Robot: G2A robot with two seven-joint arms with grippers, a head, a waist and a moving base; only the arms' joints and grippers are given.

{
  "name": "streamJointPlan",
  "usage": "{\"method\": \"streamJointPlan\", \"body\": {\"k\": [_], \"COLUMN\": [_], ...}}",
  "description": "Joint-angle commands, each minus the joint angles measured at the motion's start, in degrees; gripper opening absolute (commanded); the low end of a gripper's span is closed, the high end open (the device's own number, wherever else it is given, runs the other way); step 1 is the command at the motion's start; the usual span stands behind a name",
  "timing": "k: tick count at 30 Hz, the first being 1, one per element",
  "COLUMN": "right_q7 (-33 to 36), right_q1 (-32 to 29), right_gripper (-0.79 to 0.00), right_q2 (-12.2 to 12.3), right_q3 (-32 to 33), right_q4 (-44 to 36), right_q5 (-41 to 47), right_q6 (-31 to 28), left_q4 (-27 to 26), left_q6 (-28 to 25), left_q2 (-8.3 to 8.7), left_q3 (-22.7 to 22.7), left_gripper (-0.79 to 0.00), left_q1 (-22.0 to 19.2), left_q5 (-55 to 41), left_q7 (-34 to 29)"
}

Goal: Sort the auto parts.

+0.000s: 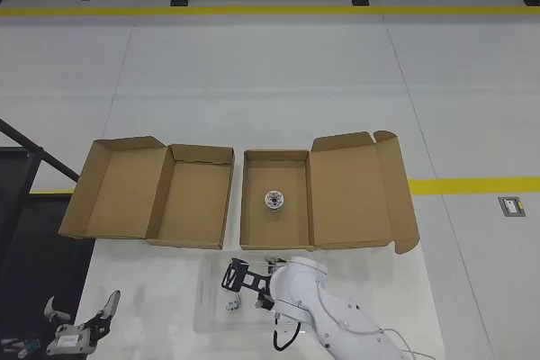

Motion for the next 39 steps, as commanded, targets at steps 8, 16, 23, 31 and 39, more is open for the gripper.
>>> {"method": "streamJointPlan", "body": {"k": [8, 16, 23, 31, 39], "right_q7": [0.45, -0.17, -0.47, 0.91, 0.03], "right_q1": [0.57, 2.15, 3.19, 3.55, 5.01], "right_gripper": [-0.437, -0.468, -0.449, -0.437, -0.511], "right_q2": [-0.50, -1.44, -2.19, -2.71, -3.68], "right_q3": [-0.48, -1.46, -2.12, -2.86, -3.53], "right_q4": [5.91, 10.88, 11.81, 12.63, 16.65], "right_q5": [-0.63, 0.67, 0.91, 1.73, 3.50], "right_q6": [1.58, 1.54, 2.67, 1.12, 0.94], "left_q4": [0.00, 0.00, 0.00, 0.00, 0.00], "left_q6": [0.00, 0.00, 0.00, 0.00, 0.00], "left_q2": [0.00, 0.00, 0.00, 0.00, 0.00], "left_q3": [0.00, 0.00, 0.00, 0.00, 0.00], "left_gripper": [0.000, 0.000, 0.000, 0.000, 0.000], "left_q1": [0.00, 0.00, 0.00, 0.00, 0.00], "left_q5": [0.00, 0.00, 0.00, 0.00, 0.00], "left_q7": [0.00, 0.00, 0.00, 0.00, 0.00]}}
